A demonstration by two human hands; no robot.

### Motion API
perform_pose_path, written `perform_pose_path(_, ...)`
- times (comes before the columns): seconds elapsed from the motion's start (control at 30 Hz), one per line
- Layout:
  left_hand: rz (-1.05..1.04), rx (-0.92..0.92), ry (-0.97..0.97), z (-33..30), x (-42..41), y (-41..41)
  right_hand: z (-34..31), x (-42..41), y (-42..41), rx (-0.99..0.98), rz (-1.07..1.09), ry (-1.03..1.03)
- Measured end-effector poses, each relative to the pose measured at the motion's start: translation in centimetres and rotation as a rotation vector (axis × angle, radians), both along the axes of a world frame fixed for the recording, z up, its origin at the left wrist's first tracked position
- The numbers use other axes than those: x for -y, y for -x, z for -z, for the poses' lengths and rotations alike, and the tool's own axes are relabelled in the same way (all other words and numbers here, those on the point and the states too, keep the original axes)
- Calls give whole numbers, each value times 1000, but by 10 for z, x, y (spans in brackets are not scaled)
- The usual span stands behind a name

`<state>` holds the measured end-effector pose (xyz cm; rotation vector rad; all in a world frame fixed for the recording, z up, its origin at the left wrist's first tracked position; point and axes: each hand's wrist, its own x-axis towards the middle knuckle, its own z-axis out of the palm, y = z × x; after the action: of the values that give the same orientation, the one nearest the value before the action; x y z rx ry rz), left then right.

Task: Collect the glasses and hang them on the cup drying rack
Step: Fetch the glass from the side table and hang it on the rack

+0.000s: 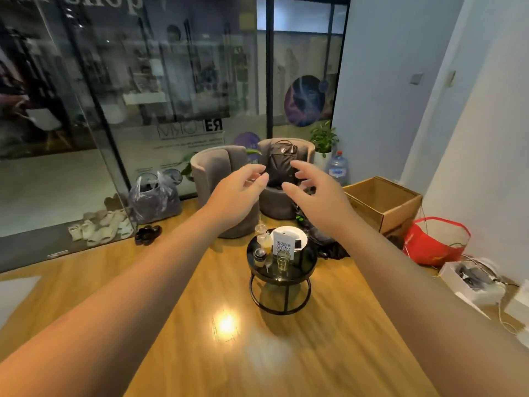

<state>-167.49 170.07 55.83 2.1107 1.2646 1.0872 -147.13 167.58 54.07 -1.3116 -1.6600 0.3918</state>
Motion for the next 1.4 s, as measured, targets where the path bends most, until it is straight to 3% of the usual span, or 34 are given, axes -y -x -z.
perform_pose_path(0.23, -71, -21, 115, 51, -111, -72, 49, -123, -72, 94, -62, 102)
perform_pose_path(0.53, -141, -65, 277, 151, -233, -125, 151, -234, -123, 54, -52, 268)
perform_pose_path(0.8, -120, -94, 366, 278, -364, -155, 254, -349, -155, 40, 54, 381)
perform_pose_path(1.07, -121, -103, 482, 415, -460, -167, 364, -443, -159, -2, 18, 513)
perform_pose_path(1.4, -149, -375, 538, 578, -514, -198, 509, -514, -181, 53, -72, 587)
